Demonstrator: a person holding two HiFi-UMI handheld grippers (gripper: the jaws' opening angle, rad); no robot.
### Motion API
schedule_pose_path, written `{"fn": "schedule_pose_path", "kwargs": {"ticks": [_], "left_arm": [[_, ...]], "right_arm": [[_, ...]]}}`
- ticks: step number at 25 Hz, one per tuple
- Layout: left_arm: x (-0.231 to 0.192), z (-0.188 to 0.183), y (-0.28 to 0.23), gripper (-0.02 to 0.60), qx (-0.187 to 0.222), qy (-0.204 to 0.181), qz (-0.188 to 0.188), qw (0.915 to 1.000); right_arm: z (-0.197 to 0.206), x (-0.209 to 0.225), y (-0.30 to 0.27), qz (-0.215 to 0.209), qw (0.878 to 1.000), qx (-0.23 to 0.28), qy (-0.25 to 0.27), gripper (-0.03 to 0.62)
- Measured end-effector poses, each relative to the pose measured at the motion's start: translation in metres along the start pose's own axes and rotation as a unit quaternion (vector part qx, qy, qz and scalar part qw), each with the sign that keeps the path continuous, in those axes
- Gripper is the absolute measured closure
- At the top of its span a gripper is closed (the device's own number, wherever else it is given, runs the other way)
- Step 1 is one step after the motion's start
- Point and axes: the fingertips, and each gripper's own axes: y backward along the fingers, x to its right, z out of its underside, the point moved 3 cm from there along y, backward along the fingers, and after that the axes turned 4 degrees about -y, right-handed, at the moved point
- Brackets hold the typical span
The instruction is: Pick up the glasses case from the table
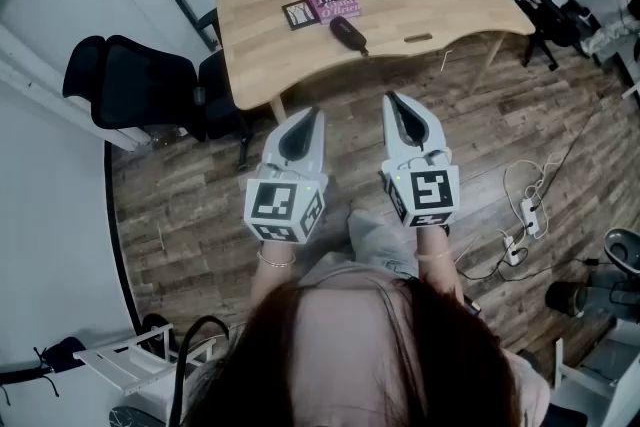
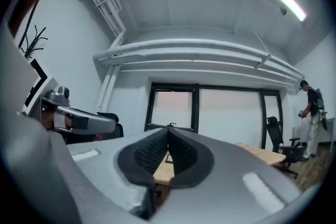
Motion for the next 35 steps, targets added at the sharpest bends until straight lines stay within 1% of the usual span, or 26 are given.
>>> {"fn": "schedule_pose_path", "kwargs": {"ticks": [6, 11, 16, 18, 21, 25, 28, 32, 35], "left_arm": [[-0.007, 0.000, -0.035, 0.575, 0.000, 0.000, 0.004, 1.0000], [-0.013, 0.001, -0.070, 0.575, -0.005, -0.001, 0.012, 0.9999], [-0.019, 0.004, -0.108, 0.575, -0.009, -0.002, 0.016, 0.9998], [-0.020, 0.004, -0.123, 0.575, -0.010, -0.002, 0.017, 0.9998], [-0.025, 0.005, -0.143, 0.575, -0.013, -0.001, 0.015, 0.9998], [-0.031, 0.006, -0.171, 0.575, -0.013, 0.000, 0.008, 0.9999], [-0.036, 0.007, -0.188, 0.575, -0.011, 0.001, -0.002, 0.9999], [-0.043, 0.012, -0.205, 0.576, -0.015, 0.005, -0.018, 0.9997], [-0.046, 0.015, -0.213, 0.575, -0.020, 0.006, -0.024, 0.9995]], "right_arm": [[0.005, 0.011, -0.024, -0.006, 0.999, -0.005, 0.037, 0.592], [0.012, 0.028, -0.045, -0.017, 1.000, -0.014, 0.009, 0.592], [0.021, 0.050, -0.073, -0.032, 0.999, -0.025, -0.005, 0.592], [0.026, 0.058, -0.083, -0.039, 0.999, -0.029, -0.006, 0.592], [0.031, 0.072, -0.101, -0.039, 0.999, -0.036, 0.008, 0.592], [0.038, 0.089, -0.125, -0.042, 0.998, -0.041, 0.031, 0.592], [0.041, 0.099, -0.142, -0.051, 0.997, -0.040, 0.039, 0.591], [0.047, 0.111, -0.160, -0.060, 0.997, -0.044, 0.033, 0.591], [0.050, 0.119, -0.169, -0.060, 0.997, -0.044, 0.019, 0.592]]}}
